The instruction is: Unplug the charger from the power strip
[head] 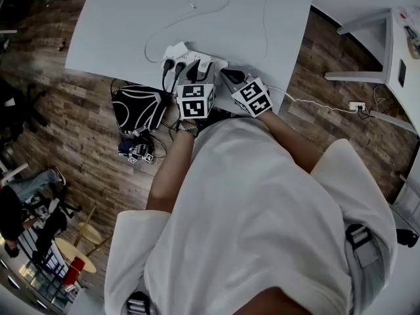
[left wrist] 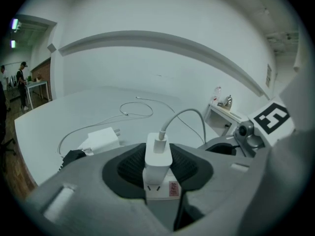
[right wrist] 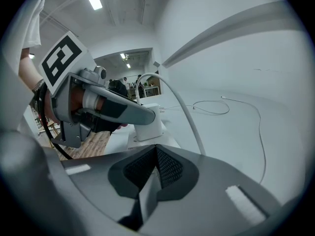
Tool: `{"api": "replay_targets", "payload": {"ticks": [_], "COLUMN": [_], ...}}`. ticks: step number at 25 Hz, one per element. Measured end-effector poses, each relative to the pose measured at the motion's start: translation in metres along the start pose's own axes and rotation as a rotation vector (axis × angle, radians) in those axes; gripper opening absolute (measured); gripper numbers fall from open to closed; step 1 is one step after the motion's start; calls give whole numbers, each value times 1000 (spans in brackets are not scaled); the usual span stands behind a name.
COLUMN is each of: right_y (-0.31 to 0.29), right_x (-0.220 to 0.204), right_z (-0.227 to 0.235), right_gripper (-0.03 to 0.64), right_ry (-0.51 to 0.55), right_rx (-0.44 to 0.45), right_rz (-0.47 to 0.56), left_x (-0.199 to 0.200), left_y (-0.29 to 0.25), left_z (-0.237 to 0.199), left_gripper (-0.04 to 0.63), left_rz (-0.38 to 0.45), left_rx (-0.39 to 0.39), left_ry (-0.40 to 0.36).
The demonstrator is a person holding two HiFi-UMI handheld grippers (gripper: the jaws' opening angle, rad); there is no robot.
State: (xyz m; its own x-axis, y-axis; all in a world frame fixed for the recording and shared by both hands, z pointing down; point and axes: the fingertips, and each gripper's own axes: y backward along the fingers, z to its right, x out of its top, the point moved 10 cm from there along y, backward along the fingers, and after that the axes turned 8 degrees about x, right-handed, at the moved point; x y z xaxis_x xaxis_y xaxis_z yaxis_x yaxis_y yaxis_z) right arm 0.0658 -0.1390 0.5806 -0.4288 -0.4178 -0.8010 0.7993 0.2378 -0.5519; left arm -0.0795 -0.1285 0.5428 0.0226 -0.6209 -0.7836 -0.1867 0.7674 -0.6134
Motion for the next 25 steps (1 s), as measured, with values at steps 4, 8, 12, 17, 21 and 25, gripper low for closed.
{"api": "replay_targets", "payload": {"ticks": [4, 8, 12, 17, 21, 25], "right_y": [-1, 0, 0, 0, 0, -1], "right_x": [-1, -1, -1, 0, -2, -1], "right_z": [-1, -2, 0, 0, -1, -2], "right_gripper": [0, 0, 0, 0, 0, 0], "right_ry": [7, 11, 12, 12, 15, 17], "right_rx": [-3, -5, -8, -5, -9, -8], "right_rz": [-1, 5, 3, 3, 0, 4], "left_x": [0, 0, 0, 3, 2, 1], "left_y": [1, 1, 0, 0, -1, 0], "left_z": [6, 11, 13, 5, 0, -2], "left_gripper": [143, 143, 143, 143, 144, 144], "left_rz": [6, 10, 6, -10, -18, -9], "left_rx": [55, 64, 65, 30, -22, -21], "left_ry": [-99, -154, -177, -106, -34, -56]}}
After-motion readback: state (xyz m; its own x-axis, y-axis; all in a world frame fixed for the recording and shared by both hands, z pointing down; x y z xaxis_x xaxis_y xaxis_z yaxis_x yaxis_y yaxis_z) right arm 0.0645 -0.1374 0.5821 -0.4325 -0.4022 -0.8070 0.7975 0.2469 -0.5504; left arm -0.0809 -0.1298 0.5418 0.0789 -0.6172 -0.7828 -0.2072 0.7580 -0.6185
